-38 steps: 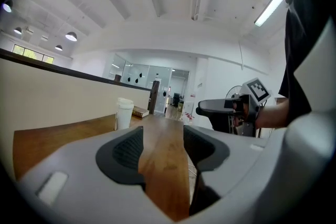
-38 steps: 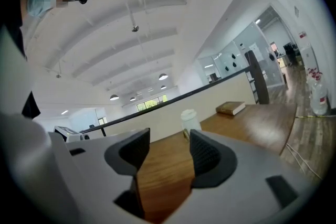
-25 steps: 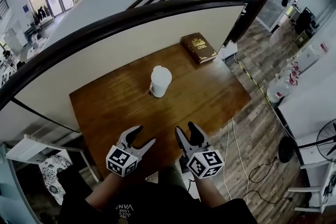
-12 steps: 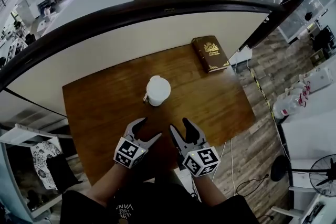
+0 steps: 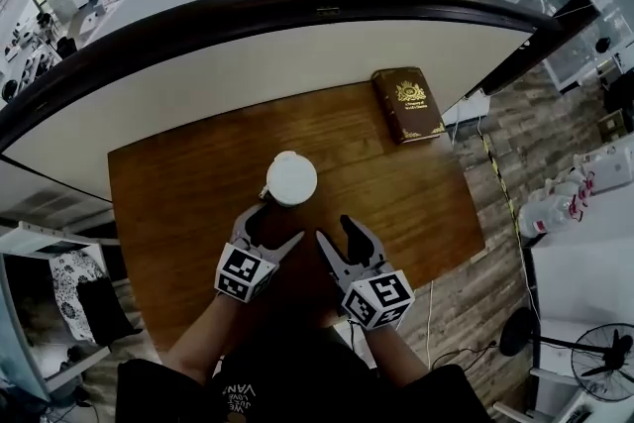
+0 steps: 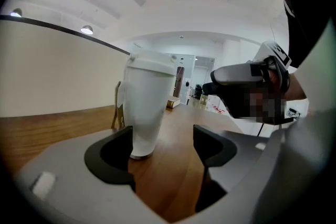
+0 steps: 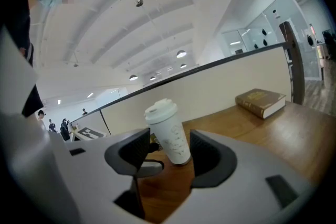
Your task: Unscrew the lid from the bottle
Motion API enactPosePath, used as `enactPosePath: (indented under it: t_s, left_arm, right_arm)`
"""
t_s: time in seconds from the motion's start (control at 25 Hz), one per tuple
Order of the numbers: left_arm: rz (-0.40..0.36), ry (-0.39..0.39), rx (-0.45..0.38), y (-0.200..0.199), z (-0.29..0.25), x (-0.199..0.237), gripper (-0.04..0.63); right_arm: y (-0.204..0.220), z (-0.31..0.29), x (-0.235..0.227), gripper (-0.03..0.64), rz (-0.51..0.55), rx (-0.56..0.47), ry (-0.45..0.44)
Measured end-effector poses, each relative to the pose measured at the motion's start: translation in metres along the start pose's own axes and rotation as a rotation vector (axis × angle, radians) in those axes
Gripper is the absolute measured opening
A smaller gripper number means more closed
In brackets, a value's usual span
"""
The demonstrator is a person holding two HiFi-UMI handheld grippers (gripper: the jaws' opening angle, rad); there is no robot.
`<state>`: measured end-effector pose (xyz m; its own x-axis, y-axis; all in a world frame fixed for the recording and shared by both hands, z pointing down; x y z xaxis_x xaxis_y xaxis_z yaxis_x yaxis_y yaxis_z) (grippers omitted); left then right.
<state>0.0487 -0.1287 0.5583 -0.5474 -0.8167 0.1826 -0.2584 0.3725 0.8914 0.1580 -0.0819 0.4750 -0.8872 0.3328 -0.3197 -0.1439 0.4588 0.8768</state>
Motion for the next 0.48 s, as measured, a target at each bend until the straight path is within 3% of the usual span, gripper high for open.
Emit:
enactPosePath:
  t_s: [0.28,0.48]
  left_arm:
    - [-0.015,-0.05,-0.027,-0.003,-0.011,0.015,0.392]
    - [-0.027,-0.067,-0.038,-0.007,-0.021,0.024,0.403]
  right_arm:
    - [-0.003,-0.018,-0.007,0.21,0.024,0.017,-0.063]
    - [-0.018,-0.031,0.003,0.224,0.124,-0.004,-0.132]
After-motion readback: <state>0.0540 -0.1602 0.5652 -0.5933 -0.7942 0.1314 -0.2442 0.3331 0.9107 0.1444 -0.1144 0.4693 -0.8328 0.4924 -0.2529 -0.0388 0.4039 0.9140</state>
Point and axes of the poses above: the fingertips, and each gripper's own axes: z backward along the fingers, x to its left, y out of its underside, the point moved 4 cm from there along z, backward along the fingers, and after that the axes turned 5 degrees about x, right-handed, at the moved point
